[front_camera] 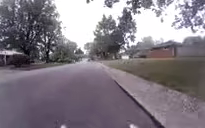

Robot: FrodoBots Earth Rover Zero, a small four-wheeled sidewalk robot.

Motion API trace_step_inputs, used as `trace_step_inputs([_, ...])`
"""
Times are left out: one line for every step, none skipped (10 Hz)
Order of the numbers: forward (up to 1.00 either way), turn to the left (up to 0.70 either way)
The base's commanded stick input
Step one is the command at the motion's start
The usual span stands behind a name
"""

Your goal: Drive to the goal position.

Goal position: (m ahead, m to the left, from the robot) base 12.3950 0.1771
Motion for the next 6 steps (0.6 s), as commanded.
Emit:
trace_step_inputs([1.0,0.0])
trace_step_inputs([1.0,0.0])
trace_step_inputs([1.0,0.0])
trace_step_inputs([1.0,0.0])
trace_step_inputs([1.0,0.0])
trace_step_inputs([1.0,0.0])
